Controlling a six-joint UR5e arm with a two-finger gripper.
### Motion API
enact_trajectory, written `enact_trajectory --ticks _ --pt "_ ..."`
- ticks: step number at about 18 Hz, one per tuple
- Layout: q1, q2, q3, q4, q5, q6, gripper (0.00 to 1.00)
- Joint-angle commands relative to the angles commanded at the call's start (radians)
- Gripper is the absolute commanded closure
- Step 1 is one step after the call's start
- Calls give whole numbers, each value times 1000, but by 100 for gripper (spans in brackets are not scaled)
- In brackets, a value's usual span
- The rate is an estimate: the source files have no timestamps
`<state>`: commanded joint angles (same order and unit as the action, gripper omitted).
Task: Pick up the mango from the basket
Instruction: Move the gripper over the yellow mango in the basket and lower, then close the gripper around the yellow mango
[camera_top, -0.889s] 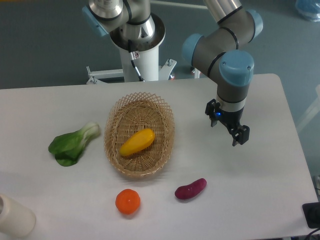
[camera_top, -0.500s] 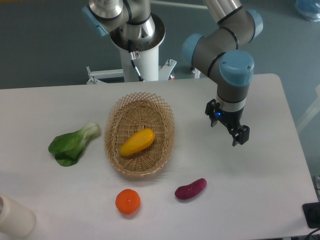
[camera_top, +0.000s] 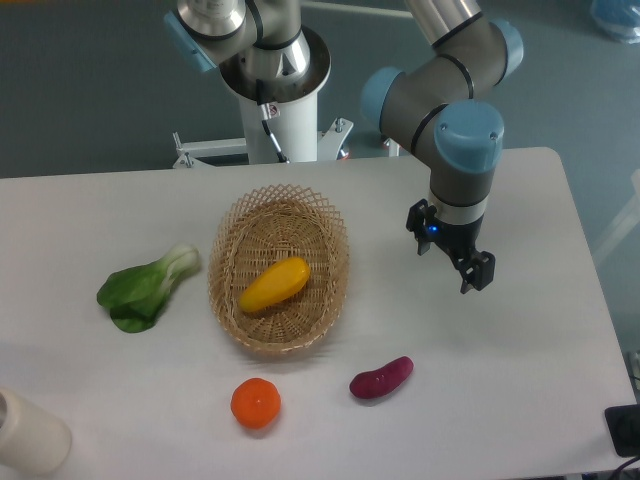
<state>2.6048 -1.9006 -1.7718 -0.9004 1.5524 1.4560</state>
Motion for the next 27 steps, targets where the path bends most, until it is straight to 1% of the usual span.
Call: enact_trajectory --ticks 2,6,10,14,16,19,20,22,27 --pt "-21 -2 3 8 -27 -35 0" --pt "-38 6 11 9 -67 -124 0" --pt "-132 6 5 3 -58 -233 0" --pt "-210 9 -3 0 -66 -400 0" --pt "-247 9 -6 -5 -64 -430 0" --pt "-287 15 -41 -15 -64 -468 0" --pt "-295 24 -54 -18 -64 -470 0" --pt "-313 25 -67 -20 -63 -471 0" --pt "-322 26 -113 -17 -57 -464 0"
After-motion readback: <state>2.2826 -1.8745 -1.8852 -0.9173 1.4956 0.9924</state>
